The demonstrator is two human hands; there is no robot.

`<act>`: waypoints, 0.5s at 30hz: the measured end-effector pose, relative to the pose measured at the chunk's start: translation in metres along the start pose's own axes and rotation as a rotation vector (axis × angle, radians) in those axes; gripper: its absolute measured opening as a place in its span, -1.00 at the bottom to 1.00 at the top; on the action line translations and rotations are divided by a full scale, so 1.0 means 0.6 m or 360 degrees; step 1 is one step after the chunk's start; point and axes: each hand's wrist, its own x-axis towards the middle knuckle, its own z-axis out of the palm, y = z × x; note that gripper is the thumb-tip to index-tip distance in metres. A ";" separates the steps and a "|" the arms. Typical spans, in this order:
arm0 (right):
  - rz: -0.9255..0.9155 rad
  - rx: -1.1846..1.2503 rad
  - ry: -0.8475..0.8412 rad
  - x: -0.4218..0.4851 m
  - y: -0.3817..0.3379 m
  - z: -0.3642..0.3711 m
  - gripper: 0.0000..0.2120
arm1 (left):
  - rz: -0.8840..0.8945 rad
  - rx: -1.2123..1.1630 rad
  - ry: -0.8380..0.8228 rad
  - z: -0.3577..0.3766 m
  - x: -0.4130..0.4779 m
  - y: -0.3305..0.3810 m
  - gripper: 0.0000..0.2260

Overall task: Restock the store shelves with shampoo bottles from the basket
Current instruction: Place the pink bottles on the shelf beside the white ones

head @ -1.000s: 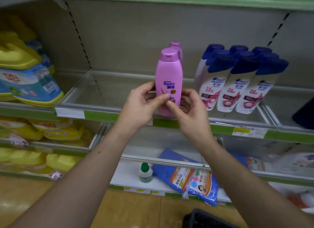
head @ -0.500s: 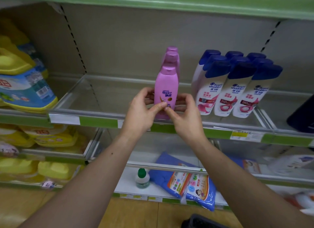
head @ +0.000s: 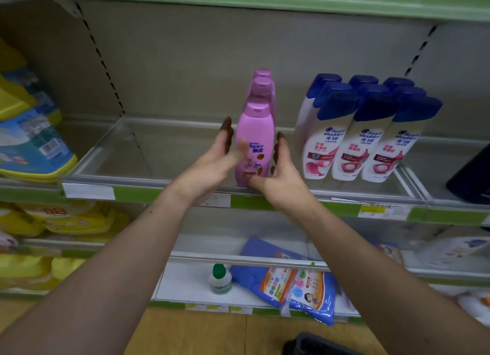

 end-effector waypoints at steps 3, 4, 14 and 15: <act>0.0021 0.0253 0.0040 0.015 0.001 0.008 -0.28 | -0.0130 -0.0352 0.0297 0.033 0.018 0.029 -0.06; 0.0042 0.0403 0.0082 0.020 0.003 0.010 -0.30 | -0.0177 -0.0428 0.0394 0.044 0.026 0.036 -0.07; 0.0221 0.0622 0.0448 0.073 -0.018 0.039 -0.39 | -0.0145 -0.0891 0.0442 0.069 0.043 0.042 -0.36; 0.0226 0.0692 0.0464 0.078 -0.020 0.041 -0.42 | -0.0131 -0.0941 0.0416 0.070 0.043 0.043 -0.40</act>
